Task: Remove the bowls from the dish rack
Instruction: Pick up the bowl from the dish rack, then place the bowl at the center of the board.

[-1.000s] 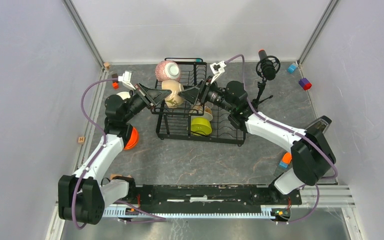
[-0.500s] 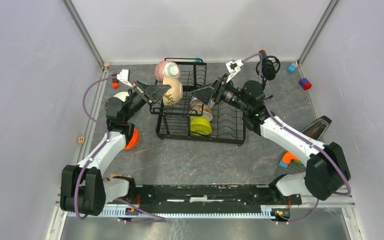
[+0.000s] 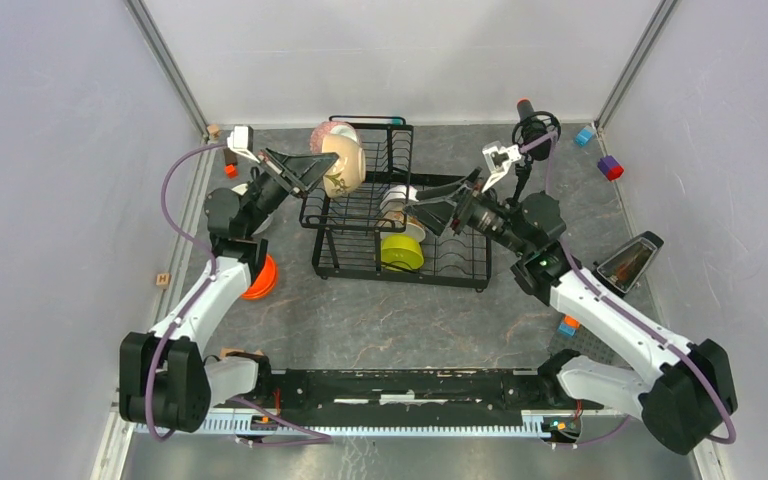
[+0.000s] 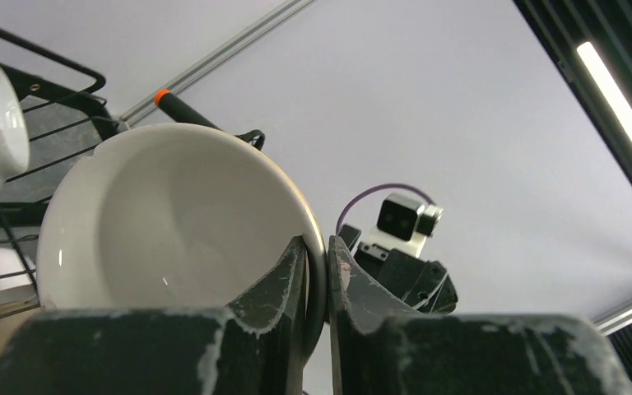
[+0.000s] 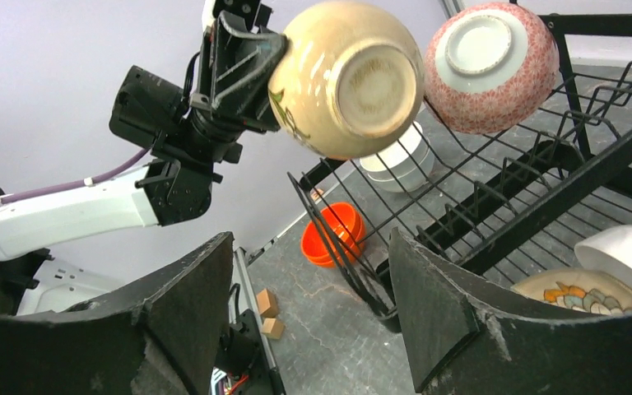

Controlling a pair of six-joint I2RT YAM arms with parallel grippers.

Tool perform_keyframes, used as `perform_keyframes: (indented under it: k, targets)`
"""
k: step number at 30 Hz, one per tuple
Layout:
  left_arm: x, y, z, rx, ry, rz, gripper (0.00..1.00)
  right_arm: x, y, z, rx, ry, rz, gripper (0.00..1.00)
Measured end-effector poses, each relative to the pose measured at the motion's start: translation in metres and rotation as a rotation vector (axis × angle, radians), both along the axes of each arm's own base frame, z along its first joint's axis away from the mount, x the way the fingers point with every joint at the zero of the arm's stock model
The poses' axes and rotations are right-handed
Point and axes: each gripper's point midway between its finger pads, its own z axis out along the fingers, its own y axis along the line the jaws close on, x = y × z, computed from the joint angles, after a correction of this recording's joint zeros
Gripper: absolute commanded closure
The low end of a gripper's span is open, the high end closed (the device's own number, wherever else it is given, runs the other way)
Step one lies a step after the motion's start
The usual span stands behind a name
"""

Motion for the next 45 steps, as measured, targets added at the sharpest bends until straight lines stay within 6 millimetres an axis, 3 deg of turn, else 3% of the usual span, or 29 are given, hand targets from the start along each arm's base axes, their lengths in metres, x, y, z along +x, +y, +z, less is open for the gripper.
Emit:
perform_keyframes:
  k: [10,17,24,30,35,39,45]
  targets:
    - [-0.015,-0.007,0.044,-0.032,-0.027,-0.027,0.98,-0.028,-0.027,0.004,-0.017,-0.048,-0.045,0.27]
    - [-0.066,-0.018,0.086,0.032,-0.101,-0.057,0.98,-0.05,-0.056,0.001,-0.082,-0.105,-0.124,0.27]
    - [-0.118,-0.025,0.101,0.2,-0.143,-0.058,0.98,-0.059,-0.085,-0.02,-0.2,-0.114,-0.228,0.27]
    - [-0.149,-0.023,0.094,0.368,-0.147,-0.063,0.98,-0.066,-0.109,-0.039,-0.292,-0.119,-0.307,0.26]
    - [-0.164,-0.035,0.078,0.505,-0.13,-0.109,0.98,-0.065,-0.121,-0.073,-0.391,-0.075,-0.345,0.26]
    - [-0.178,-0.067,0.054,0.642,-0.121,-0.199,0.98,-0.064,-0.127,-0.099,-0.457,-0.032,-0.362,0.26]
    - [-0.198,-0.125,0.023,0.849,-0.186,-0.281,0.98,-0.065,-0.137,-0.111,-0.495,-0.018,-0.397,0.25]
